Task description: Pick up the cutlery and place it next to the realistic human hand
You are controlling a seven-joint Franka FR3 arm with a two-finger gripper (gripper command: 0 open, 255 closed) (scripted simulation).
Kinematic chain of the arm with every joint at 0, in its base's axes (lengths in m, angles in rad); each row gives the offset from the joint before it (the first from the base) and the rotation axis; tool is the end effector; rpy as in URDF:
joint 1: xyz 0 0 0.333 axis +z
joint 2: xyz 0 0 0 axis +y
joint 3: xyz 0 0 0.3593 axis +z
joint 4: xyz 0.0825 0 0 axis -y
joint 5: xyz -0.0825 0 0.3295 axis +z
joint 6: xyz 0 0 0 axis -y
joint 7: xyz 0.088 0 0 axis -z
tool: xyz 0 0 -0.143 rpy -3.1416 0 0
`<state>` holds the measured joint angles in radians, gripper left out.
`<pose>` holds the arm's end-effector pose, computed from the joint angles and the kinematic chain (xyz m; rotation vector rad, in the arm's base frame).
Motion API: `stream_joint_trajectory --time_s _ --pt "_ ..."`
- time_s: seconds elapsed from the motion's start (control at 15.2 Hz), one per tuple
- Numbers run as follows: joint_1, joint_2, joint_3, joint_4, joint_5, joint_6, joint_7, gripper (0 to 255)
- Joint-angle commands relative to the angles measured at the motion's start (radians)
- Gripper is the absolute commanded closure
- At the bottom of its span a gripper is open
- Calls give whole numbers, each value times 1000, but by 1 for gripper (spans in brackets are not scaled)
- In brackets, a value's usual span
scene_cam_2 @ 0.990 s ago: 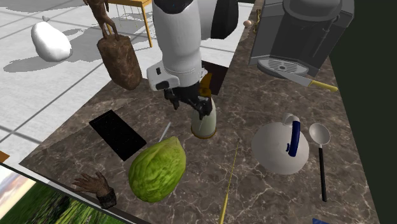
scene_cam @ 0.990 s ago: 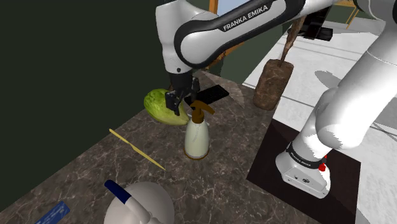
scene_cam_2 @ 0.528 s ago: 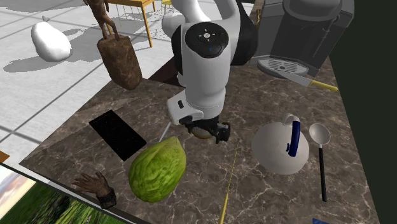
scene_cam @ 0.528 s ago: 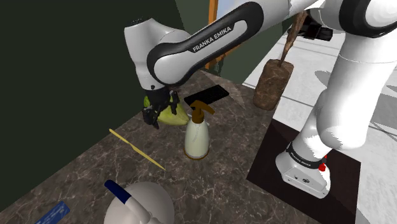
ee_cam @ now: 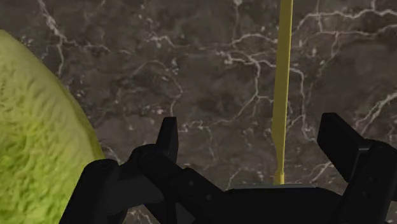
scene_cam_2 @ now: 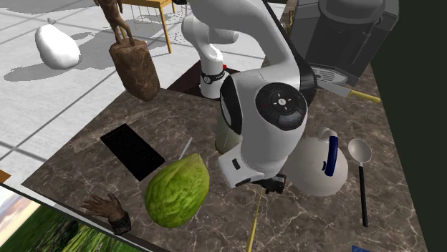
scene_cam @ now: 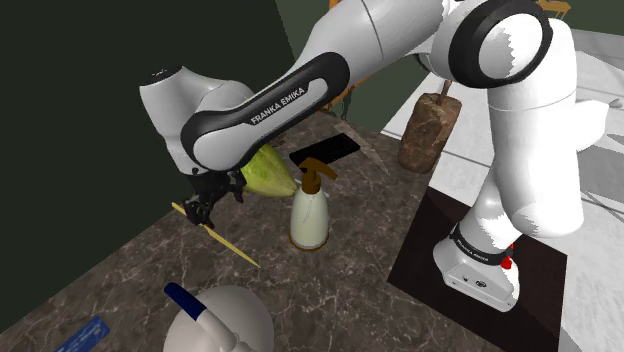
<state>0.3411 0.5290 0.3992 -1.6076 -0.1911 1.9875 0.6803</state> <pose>0.5093 0.3898 0.3598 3.0881 0.1670 -0.1516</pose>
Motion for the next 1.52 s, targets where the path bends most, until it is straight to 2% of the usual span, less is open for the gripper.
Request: stream_joint_trajectory --time_s 0.0,0.13,0.66,1.12,1.19,1.45 --pt "41 83 -6 107 -27 -28 14 0" --pt "74 151 -13 195 -46 -50 20 0" --pt "74 183 -23 143 -60 33 30 0" --pt "75 183 -23 143 -60 33 30 0" --pt "75 183 -23 143 -60 33 30 255" --pt "75 183 -23 143 -60 33 30 255"
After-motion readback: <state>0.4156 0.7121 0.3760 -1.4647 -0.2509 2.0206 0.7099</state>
